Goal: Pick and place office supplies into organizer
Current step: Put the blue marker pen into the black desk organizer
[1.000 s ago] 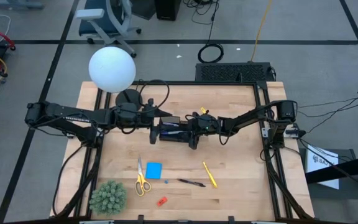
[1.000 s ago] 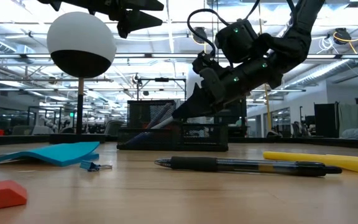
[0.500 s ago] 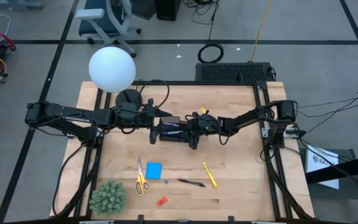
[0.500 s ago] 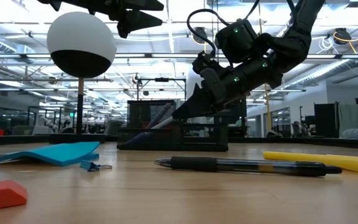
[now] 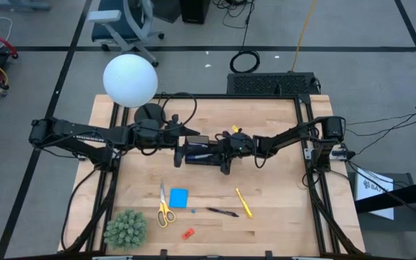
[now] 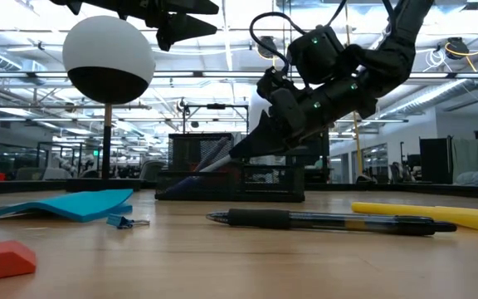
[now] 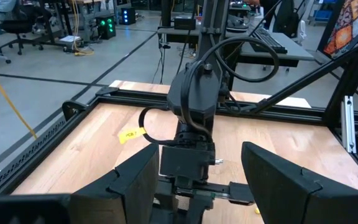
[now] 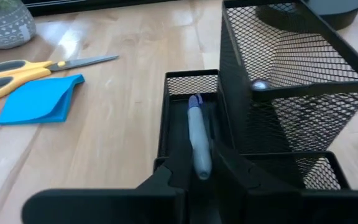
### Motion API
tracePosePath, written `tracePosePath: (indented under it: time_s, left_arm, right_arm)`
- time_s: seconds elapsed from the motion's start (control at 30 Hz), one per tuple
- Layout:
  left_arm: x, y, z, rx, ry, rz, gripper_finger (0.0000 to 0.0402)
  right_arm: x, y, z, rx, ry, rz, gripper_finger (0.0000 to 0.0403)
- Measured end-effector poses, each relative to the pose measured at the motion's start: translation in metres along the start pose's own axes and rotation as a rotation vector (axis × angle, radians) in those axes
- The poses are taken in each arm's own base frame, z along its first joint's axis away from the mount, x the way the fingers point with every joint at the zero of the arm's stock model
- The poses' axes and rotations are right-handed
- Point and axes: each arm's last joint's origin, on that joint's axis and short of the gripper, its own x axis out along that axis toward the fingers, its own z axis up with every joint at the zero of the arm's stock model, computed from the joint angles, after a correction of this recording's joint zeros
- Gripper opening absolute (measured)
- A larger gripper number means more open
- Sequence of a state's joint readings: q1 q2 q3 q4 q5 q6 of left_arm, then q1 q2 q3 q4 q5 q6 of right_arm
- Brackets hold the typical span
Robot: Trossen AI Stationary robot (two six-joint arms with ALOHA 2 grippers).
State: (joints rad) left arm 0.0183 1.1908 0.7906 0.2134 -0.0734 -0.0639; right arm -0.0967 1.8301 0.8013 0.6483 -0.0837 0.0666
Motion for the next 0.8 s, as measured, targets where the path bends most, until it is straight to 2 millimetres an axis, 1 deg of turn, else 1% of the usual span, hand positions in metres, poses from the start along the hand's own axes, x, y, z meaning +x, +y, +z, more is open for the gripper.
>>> tracePosePath:
  time_s: [0.27,0.8]
  left_arm:
    - [0.000,0.000,0.000,0.000,0.000,0.000,0.0234]
    - [0.000,0.000,0.000,0.012,-0.001,0.007,0.0234]
  right_arm:
    - [-0.002,0.000,0.002,-0.001,-0.007,0.003,0.0031]
    - [-0.021,0.003,0.025,-0.028,-0.043,0.000,0.0031]
